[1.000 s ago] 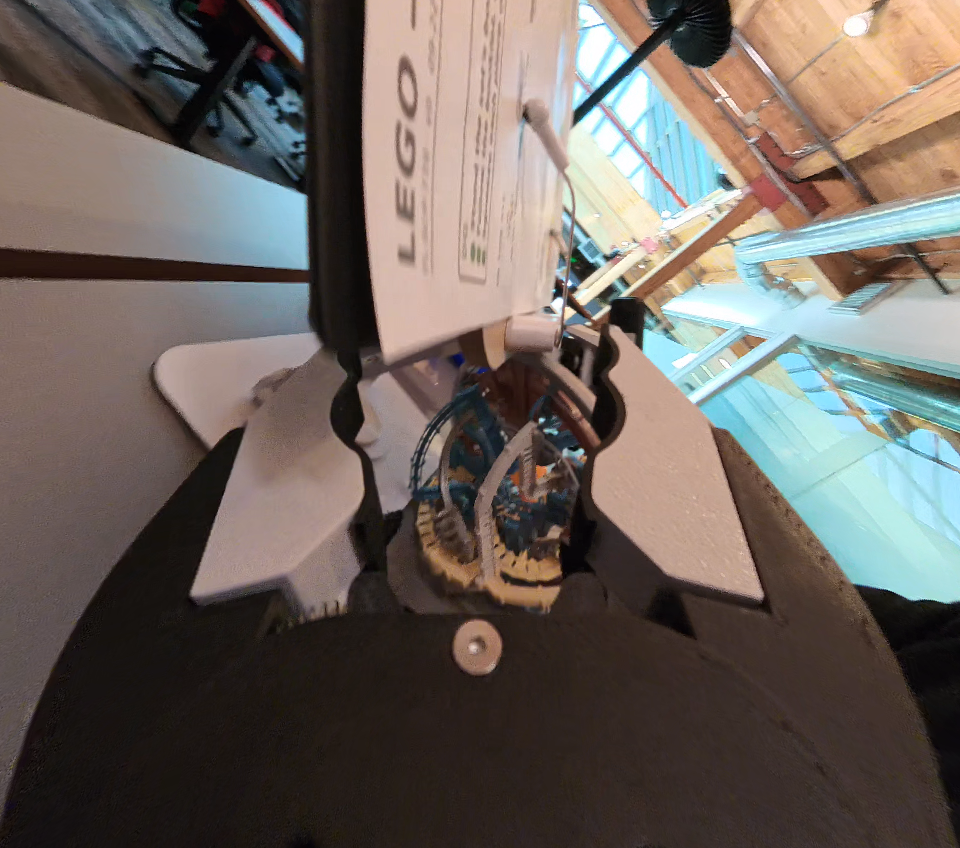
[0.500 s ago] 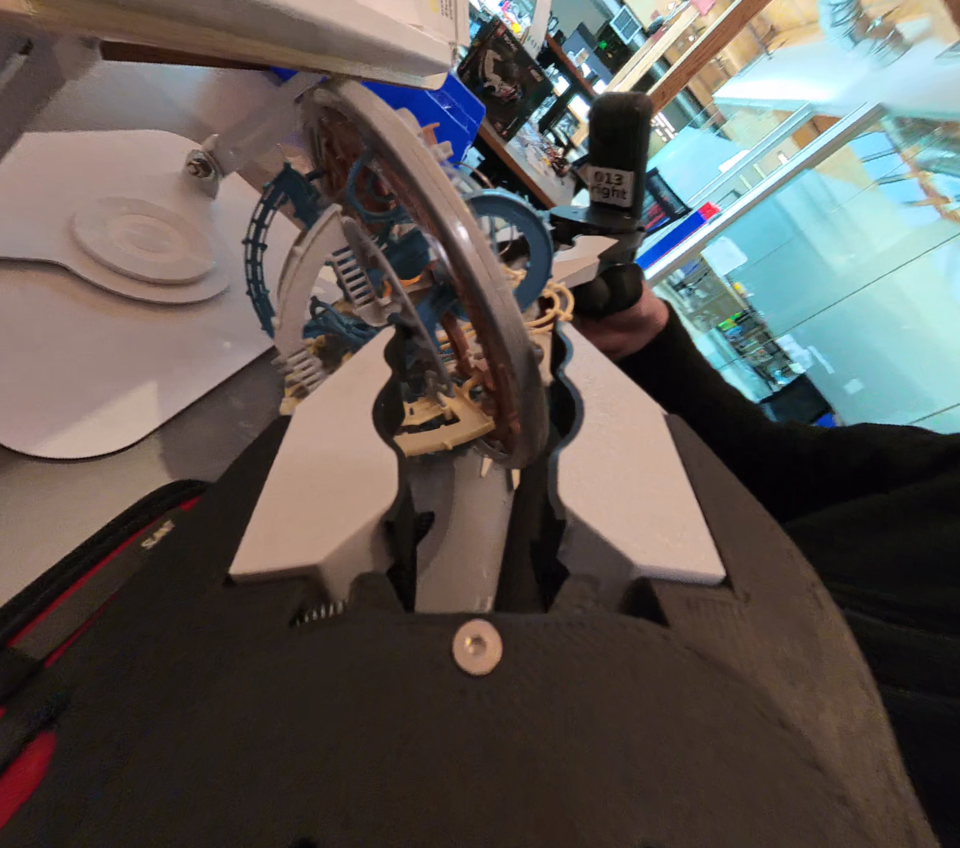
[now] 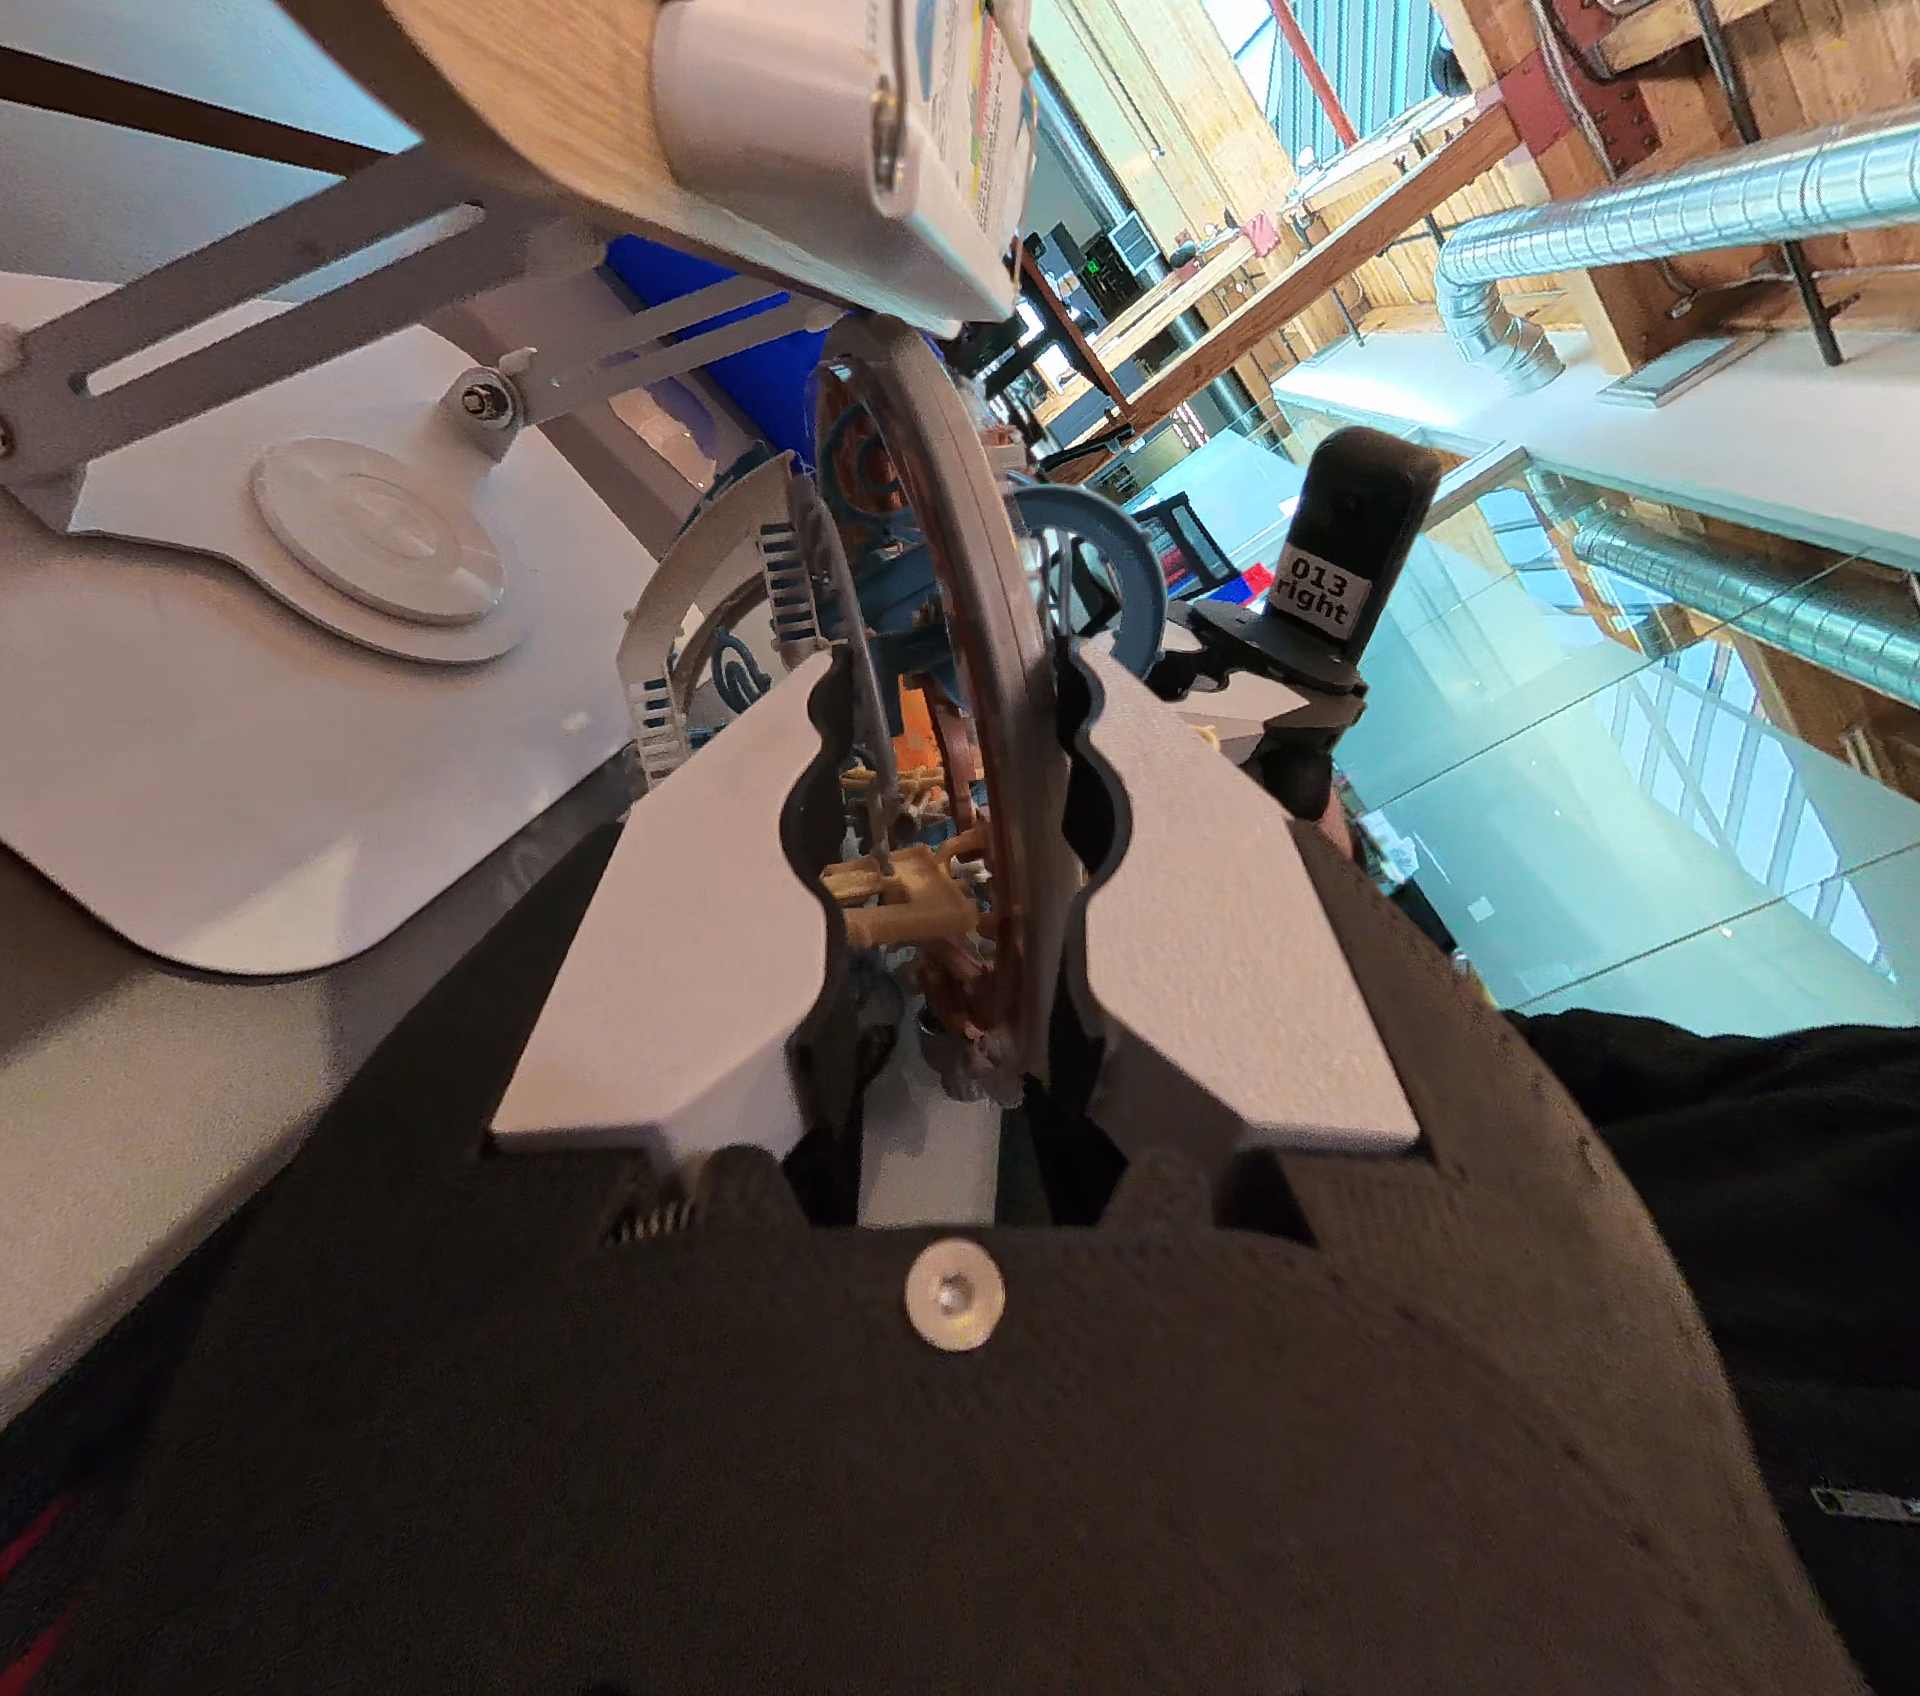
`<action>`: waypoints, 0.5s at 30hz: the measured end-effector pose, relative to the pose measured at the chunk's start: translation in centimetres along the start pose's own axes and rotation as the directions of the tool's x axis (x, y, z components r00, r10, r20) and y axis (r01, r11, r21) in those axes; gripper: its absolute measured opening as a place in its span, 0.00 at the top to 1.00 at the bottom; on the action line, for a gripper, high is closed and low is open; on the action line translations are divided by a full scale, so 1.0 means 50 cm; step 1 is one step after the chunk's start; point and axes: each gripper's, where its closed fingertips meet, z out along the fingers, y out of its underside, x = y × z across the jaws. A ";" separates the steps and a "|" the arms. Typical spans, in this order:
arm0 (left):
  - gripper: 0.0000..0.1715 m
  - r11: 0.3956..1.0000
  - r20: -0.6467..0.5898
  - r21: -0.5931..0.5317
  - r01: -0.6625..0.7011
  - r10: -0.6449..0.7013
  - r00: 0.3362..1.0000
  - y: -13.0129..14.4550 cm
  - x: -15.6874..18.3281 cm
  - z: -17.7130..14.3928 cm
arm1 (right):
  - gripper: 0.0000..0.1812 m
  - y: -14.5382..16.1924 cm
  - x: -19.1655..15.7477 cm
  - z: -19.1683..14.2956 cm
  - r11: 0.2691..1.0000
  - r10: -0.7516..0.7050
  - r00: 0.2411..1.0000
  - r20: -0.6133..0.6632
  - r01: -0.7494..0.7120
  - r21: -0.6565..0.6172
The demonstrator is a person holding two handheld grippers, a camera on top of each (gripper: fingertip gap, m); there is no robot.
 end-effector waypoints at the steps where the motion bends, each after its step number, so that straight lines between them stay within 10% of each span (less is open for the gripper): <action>1: 0.79 1.000 0.003 0.003 0.021 -0.021 1.000 0.000 -0.006 0.001 | 0.91 -0.005 -0.001 0.000 1.000 0.002 1.000 -0.006 -0.003 -0.013; 15: 0.89 0.996 0.012 0.078 -0.045 0.044 0.999 -0.018 -0.054 0.004 | 0.97 -0.075 -0.022 0.026 0.964 -0.262 0.962 -0.080 0.264 0.019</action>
